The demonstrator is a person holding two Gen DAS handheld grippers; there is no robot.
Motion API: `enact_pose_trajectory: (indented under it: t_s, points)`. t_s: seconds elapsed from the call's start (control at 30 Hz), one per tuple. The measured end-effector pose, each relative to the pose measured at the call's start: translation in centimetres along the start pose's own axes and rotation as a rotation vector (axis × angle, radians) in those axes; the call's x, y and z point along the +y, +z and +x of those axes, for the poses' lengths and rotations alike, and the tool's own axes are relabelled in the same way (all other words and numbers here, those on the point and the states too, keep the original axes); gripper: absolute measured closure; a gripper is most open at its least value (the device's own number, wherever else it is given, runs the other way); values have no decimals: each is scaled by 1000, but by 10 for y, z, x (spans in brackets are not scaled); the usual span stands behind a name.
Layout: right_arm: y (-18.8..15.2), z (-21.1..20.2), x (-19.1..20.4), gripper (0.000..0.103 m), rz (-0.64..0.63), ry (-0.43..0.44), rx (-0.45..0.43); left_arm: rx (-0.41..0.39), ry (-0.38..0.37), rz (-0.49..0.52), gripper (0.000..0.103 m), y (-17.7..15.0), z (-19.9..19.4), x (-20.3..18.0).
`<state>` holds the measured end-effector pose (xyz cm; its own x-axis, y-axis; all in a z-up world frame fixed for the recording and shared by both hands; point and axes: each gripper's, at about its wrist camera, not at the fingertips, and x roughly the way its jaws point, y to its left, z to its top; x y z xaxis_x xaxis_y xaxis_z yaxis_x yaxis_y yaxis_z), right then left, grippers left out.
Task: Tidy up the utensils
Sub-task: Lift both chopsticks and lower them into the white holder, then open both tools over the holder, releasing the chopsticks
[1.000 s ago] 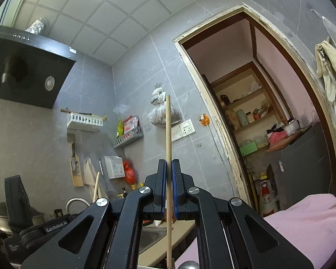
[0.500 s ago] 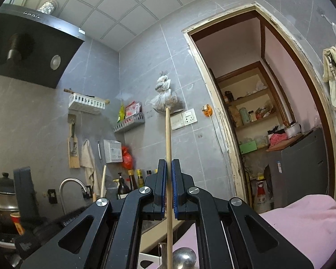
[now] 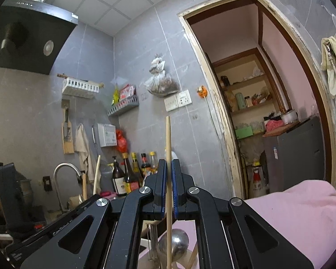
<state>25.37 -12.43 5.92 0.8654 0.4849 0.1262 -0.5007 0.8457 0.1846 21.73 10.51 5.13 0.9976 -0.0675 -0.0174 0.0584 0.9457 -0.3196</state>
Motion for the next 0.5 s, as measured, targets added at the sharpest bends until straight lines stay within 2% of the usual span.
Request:
enact_pose_trajectory:
  t_s: [0.1, 0.23, 0.3, 0.37, 0.5]
  points:
    - [-4, 1, 1, 99, -4, 0, 17, 14, -7, 31, 99, -5, -1, -5]
    - [-6, 1, 2, 96, -5, -1, 25, 27, -36, 13, 80, -8, -1, -5]
    - [-6, 0, 2, 93, -8, -5, 21, 20, -39, 6, 79, -8, -3, -5]
    - [-6, -1, 2, 82, -7, -6, 16, 14, -38, 1, 75, -8, -4, -4]
    - [-6, -3, 5, 80, -24, -15, 2, 7, -37, -5, 71, -7, -6, -4]
